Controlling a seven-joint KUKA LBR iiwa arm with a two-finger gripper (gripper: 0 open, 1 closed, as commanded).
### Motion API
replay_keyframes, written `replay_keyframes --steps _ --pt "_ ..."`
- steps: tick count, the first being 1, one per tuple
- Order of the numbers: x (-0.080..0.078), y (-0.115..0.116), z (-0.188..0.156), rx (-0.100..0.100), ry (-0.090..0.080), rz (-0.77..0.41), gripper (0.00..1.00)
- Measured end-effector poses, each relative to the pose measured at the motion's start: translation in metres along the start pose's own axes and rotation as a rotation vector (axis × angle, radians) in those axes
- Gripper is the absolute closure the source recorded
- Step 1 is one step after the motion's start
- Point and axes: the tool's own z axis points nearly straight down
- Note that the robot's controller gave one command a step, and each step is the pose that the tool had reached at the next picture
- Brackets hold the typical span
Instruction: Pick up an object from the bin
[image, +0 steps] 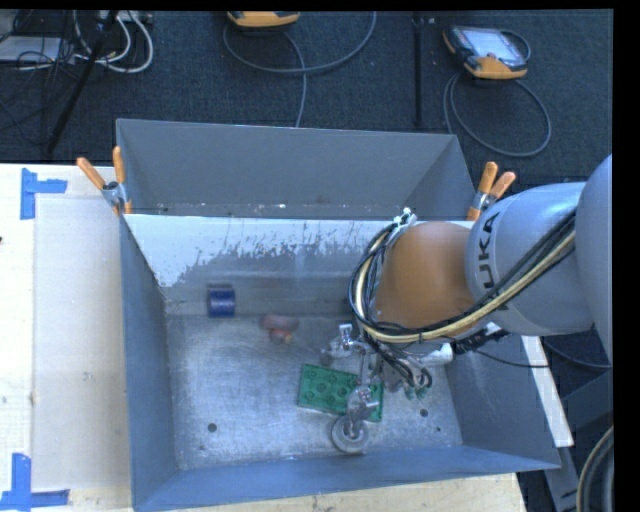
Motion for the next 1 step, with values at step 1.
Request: replay_keyframes --steps 1 --pt "0.0021 0.0003 -0.0010 0.001 0.010 -0.001 1.00"
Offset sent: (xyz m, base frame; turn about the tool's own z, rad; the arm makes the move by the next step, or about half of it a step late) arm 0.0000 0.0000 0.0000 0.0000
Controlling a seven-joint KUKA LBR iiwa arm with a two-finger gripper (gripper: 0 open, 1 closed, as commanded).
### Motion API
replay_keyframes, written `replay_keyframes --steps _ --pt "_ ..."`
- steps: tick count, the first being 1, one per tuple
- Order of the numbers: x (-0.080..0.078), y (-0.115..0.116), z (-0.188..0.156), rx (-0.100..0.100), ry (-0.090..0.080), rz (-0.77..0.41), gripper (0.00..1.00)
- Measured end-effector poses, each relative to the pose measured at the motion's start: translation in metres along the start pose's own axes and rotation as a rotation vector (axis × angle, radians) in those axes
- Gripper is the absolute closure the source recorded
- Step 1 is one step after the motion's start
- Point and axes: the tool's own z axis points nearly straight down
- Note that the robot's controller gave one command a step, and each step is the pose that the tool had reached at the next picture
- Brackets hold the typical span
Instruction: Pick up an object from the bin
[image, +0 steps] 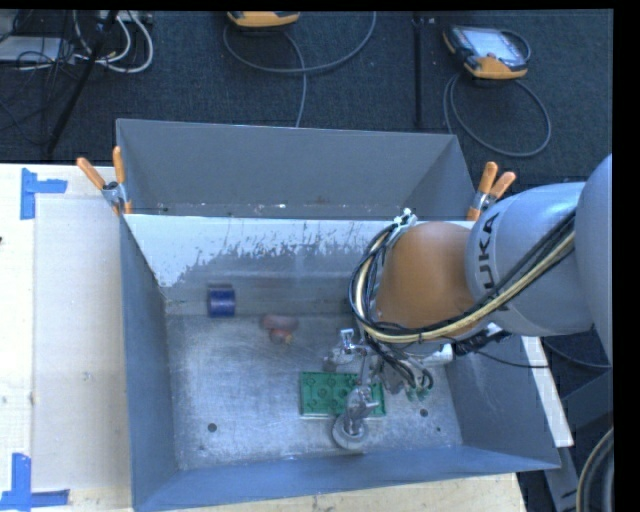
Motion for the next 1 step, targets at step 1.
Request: replay_keyframes --steps 1 --pt "-0.0044 -0.0775 -0.1353 0.013 -0.024 -0.317 1.00"
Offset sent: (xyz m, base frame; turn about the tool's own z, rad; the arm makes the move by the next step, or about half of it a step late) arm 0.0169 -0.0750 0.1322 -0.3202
